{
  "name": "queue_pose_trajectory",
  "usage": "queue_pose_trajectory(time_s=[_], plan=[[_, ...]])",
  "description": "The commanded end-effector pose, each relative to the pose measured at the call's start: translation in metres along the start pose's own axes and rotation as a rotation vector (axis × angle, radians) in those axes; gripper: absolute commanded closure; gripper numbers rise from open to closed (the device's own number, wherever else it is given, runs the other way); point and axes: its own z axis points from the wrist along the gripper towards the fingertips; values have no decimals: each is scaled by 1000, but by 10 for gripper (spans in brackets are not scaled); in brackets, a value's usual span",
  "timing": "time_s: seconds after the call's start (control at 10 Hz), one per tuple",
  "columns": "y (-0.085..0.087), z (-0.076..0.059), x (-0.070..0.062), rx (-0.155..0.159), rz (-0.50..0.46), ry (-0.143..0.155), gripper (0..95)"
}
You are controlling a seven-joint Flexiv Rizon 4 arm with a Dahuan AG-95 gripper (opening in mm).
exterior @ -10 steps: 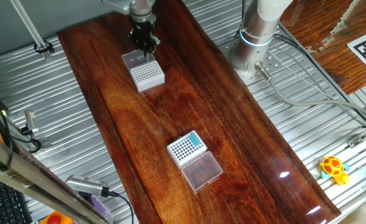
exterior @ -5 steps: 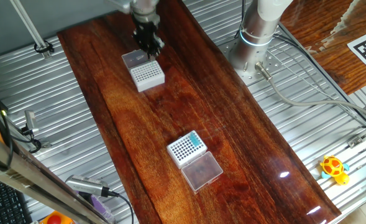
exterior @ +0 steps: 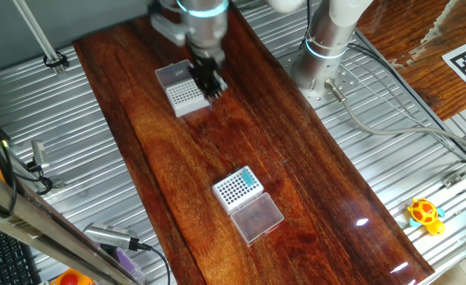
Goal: Transfer all medium pipette tips from one holder to another
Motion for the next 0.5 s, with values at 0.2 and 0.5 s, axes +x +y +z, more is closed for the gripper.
queue_pose_trajectory(time_s=[0.2, 0.5], plan=[[16, -1, -2, -3, 34, 5, 950], [16, -1, -2, 9, -99, 40, 950]])
